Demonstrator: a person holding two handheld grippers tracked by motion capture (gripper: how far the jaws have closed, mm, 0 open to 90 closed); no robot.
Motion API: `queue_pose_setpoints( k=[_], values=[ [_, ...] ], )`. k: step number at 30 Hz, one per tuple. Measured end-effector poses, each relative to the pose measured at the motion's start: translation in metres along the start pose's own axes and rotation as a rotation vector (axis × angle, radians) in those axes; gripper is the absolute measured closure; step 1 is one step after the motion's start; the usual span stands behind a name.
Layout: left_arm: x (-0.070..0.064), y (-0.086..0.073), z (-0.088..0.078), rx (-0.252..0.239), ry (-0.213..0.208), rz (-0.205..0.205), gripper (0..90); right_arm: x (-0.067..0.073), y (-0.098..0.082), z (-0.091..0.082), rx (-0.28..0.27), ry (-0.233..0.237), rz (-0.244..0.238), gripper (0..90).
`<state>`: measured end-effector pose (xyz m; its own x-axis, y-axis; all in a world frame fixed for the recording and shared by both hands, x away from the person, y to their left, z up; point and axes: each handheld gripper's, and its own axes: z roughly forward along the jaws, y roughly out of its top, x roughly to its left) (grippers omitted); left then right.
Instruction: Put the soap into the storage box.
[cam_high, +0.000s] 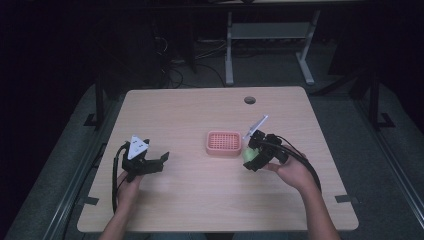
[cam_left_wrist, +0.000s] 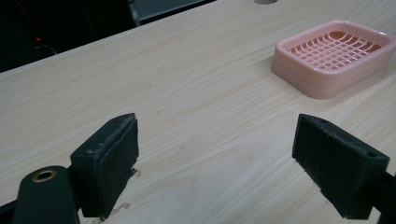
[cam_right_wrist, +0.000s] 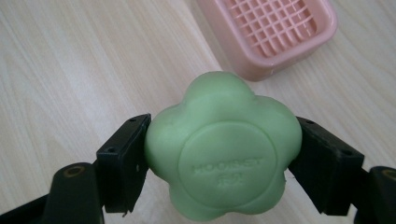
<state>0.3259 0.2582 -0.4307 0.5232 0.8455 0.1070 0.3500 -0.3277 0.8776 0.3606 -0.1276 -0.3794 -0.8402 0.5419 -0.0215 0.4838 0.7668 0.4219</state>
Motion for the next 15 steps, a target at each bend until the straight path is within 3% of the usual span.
queue_pose_setpoints(
  k=[15],
  values=[
    [-0.001,0.0,0.001,0.006,-0.003,0.005,14.3,-0.011,0.021,-0.001,0.009,0.001,-0.017,24.5]
  ],
)
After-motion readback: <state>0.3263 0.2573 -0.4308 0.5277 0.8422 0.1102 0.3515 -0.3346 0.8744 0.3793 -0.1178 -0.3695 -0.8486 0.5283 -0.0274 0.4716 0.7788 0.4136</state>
